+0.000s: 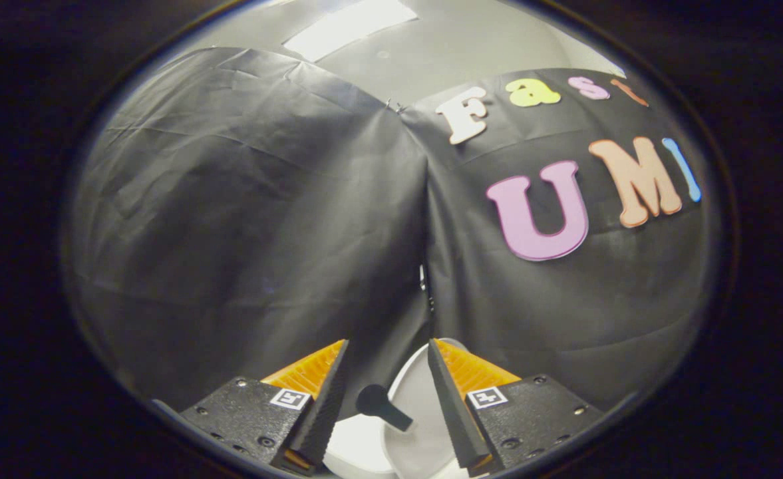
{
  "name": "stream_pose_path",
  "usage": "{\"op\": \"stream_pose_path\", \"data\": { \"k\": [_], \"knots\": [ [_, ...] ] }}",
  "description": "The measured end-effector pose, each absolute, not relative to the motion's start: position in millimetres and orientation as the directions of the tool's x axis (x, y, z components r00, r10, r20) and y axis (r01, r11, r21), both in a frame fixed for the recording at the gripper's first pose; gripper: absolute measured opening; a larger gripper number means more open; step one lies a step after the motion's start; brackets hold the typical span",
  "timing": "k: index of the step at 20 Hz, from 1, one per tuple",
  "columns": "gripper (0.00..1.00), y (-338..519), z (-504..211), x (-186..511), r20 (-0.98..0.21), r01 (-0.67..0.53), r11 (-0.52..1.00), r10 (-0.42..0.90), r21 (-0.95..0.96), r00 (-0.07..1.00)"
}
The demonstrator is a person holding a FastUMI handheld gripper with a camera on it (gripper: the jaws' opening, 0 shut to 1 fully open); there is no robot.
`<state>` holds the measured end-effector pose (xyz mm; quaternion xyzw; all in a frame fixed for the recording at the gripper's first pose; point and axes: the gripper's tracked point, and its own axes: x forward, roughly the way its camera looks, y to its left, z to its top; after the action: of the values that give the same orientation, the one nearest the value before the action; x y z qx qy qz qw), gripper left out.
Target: Open the toilet lid.
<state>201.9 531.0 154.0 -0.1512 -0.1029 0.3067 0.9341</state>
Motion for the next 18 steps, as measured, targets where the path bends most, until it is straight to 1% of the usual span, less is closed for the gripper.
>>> {"op": "stream_pose_path", "data": {
  "k": [4,10,16,18],
  "knots": [
    [0.71,484,178,196,0.15,-0.442,0.832,0.51,-0.334,0.847],
    [0.71,403,201,190,0.203,-0.31,0.902,0.379,-0.301,0.903],
    [0.72,321,210,181,0.22,-0.212,0.945,0.268,-0.25,0.938],
    [0.72,295,211,175,0.216,-0.203,0.951,0.254,-0.233,0.943]
  ]
}}
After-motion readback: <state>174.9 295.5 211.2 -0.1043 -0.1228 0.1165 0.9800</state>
